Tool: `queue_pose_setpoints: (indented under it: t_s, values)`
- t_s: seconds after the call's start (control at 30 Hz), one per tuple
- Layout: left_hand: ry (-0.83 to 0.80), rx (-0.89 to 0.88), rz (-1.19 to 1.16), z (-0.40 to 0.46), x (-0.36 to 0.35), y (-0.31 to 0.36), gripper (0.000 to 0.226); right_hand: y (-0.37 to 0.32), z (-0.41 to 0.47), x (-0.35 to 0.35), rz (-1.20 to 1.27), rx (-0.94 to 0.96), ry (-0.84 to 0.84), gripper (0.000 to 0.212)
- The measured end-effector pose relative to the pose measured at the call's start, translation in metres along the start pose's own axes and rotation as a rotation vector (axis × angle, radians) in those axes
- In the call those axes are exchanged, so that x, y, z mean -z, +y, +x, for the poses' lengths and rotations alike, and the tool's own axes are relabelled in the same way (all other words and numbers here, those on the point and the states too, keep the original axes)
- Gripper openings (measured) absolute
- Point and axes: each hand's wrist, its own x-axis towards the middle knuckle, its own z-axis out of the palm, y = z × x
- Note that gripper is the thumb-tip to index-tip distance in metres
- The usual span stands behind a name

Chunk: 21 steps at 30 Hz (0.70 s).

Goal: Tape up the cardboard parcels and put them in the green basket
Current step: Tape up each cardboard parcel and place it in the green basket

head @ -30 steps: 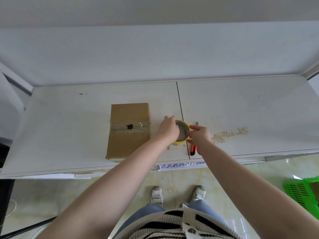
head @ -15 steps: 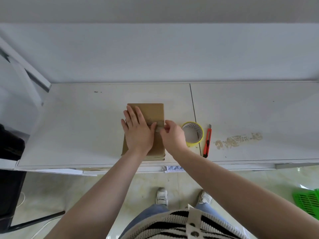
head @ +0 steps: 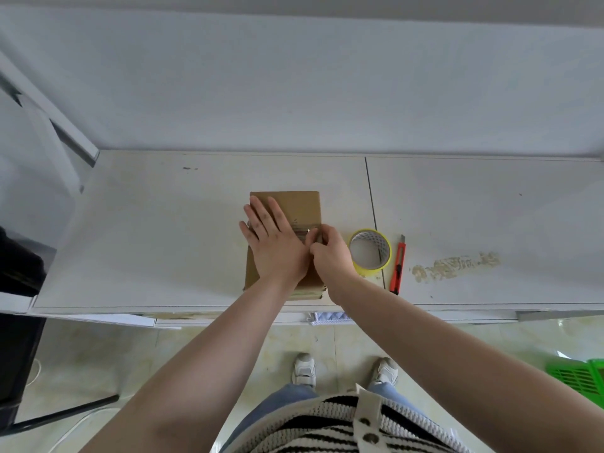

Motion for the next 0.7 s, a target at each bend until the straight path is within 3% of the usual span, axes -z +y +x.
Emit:
queue_pose_setpoints:
  t_s: [0.1, 0.2, 0.3, 0.47, 0.57, 0.63, 0.7]
  values:
    - [0.010, 0.007, -0.035, 0.000, 0.000, 0.001, 0.103, 0.000, 0.004, 0.012, 0.048, -0.038, -0.048, 0.063]
    - [-0.036, 0.027, -0.140, 0.000, 0.005, 0.007, 0.117, -0.004, 0.005, 0.024, 0.090, -0.028, -0.009, 0.059]
    - [-0.157, 0.138, -0.433, 0.011, 0.016, 0.017, 0.128, -0.005, 0.003, 0.035, 0.130, 0.080, 0.053, 0.055]
    - [-0.402, 0.273, -0.944, 0.019, 0.030, 0.011, 0.122, -0.011, 0.010, 0.056, 0.102, 0.232, 0.042, 0.060]
    - [-0.465, 0.319, -1.265, 0.022, 0.032, -0.011, 0.076, -0.008, 0.018, 0.065, -0.096, 0.301, 0.107, 0.055]
    - [-0.513, 0.315, -1.390, 0.020, 0.033, -0.018, 0.043, 0.001, 0.024, 0.067, -0.184, 0.246, 0.046, 0.060]
    - [-0.514, 0.259, -1.365, 0.016, 0.030, -0.019, 0.039, 0.008, 0.022, 0.059, -0.156, 0.182, -0.084, 0.066]
